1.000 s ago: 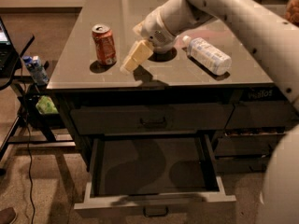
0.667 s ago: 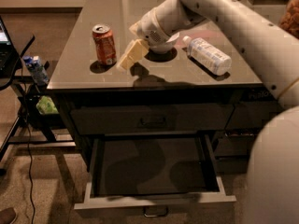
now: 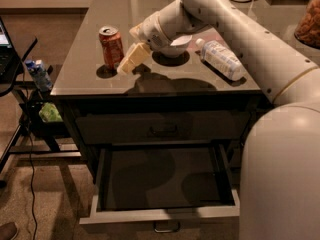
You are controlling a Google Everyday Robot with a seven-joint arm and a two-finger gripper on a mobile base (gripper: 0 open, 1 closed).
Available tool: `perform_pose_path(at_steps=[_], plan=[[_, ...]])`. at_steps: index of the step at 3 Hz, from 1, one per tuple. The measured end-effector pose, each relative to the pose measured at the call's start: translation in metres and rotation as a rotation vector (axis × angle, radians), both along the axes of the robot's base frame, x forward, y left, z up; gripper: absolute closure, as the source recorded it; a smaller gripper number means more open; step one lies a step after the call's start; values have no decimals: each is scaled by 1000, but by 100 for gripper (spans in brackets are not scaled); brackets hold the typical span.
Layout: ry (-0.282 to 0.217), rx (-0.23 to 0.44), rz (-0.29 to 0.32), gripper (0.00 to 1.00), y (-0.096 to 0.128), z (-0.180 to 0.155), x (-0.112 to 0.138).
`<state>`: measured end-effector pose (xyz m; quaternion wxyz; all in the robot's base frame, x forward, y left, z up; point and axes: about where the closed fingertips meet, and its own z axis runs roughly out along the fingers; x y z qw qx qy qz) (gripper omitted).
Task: Place coke can into middle drawer
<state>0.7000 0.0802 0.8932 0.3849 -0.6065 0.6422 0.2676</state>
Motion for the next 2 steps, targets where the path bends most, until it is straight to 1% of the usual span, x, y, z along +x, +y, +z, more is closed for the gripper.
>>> perform_pose_path(at_steps=[2], plan=[[27,38,57,0,28,-10,7]])
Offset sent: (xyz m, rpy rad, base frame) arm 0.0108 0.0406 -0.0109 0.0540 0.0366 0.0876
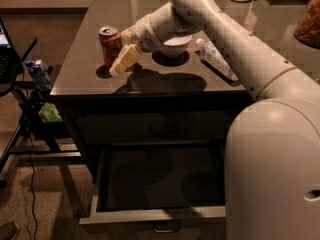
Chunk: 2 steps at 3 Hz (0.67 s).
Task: Place coke can into middle drawer
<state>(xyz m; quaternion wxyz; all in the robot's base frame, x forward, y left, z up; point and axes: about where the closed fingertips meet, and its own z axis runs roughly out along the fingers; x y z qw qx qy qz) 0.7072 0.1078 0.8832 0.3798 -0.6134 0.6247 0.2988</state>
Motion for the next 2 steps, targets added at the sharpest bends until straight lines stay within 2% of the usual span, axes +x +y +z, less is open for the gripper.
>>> perform_pose_path(at_steps=[2], plan=[[32,2,64,0,28,-9,1]])
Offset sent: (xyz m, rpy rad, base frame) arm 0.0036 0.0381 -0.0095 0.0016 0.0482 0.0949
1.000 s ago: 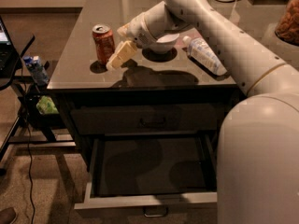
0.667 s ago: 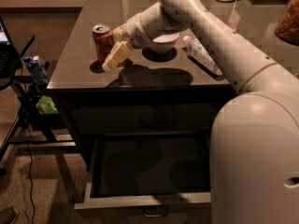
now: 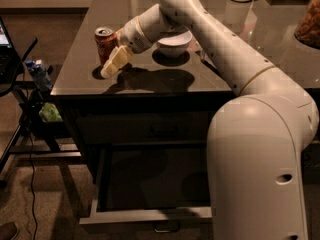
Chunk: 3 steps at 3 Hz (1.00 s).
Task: Place coke can into middle drawer
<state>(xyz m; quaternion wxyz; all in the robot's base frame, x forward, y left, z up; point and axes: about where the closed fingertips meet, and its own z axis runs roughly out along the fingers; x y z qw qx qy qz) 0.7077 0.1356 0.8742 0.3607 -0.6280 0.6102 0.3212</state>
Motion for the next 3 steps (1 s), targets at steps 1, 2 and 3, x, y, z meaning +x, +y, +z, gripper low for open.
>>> perform_pose_path(at_steps=[1,2,3], plan=[[0,0,1,19,0,0,0],[0,0,1,42,0,0,0],[0,0,1,65,0,0,0]])
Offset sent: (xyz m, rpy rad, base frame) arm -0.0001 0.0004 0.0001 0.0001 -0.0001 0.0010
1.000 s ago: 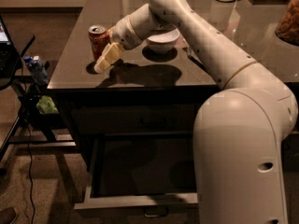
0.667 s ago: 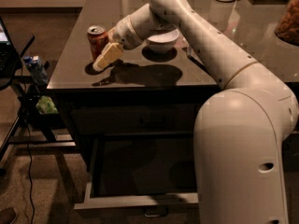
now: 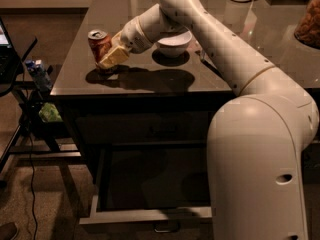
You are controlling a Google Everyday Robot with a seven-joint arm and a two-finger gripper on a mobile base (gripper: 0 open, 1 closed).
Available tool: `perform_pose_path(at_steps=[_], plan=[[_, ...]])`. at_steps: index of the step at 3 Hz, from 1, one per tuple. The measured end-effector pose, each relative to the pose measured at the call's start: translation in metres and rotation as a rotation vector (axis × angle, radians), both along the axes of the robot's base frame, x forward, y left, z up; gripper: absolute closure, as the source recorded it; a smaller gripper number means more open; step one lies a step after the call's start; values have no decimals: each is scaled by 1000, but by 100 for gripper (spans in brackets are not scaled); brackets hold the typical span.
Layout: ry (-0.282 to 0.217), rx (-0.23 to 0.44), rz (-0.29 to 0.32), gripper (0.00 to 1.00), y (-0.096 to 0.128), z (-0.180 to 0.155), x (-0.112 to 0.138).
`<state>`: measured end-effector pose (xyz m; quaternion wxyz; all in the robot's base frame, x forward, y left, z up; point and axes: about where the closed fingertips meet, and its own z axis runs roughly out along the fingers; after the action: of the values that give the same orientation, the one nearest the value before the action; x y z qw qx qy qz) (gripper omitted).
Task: Place coke can into middle drawer
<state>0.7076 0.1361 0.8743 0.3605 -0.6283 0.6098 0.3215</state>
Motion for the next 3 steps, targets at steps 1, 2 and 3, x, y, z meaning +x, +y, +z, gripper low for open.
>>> perform_pose_path(at_steps=[1,2,3], plan=[[0,0,0,89,0,0,0],[0,0,0,100,0,0,0],[-8,-2,3,100,-1,3,-6]])
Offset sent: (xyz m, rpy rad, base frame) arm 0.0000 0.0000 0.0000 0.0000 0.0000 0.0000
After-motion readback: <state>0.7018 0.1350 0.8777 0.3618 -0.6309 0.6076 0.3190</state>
